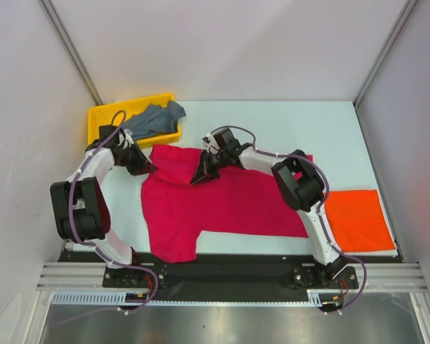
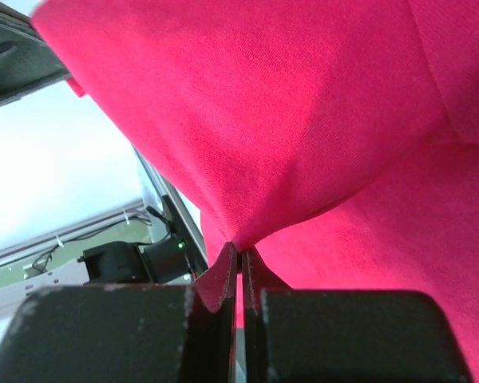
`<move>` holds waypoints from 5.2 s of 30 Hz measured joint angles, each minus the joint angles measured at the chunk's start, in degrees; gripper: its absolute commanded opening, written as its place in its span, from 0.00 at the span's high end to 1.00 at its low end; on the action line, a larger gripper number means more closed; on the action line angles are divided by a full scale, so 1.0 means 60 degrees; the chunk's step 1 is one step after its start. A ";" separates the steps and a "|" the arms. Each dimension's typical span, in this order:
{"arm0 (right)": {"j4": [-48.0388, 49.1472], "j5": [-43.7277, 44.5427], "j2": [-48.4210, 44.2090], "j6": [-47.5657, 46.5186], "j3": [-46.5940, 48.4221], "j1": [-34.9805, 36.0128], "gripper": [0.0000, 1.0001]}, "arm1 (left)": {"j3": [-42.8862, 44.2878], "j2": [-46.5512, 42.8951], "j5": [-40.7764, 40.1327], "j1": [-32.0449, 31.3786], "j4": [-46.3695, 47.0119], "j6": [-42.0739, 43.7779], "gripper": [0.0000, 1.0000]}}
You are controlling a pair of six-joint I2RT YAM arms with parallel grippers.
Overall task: Fold and stack the t-shirts
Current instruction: Fold the tshirt
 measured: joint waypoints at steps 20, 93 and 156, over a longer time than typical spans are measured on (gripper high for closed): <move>-0.0823 -0.0386 0.0543 -0.0463 0.0127 0.0113 0.66 | -0.1089 -0.0718 -0.0885 0.0463 -0.0707 0.0146 0.47; -0.5978 0.4768 -0.2466 -0.4583 -0.1024 -0.7752 0.33 | 0.1308 0.1694 -0.1727 -0.0255 0.2248 0.1377 0.15; -0.5548 0.5282 0.0510 -0.5683 0.2637 -0.7173 1.00 | 0.2572 0.4390 -0.1366 0.0044 0.3519 -0.0823 1.00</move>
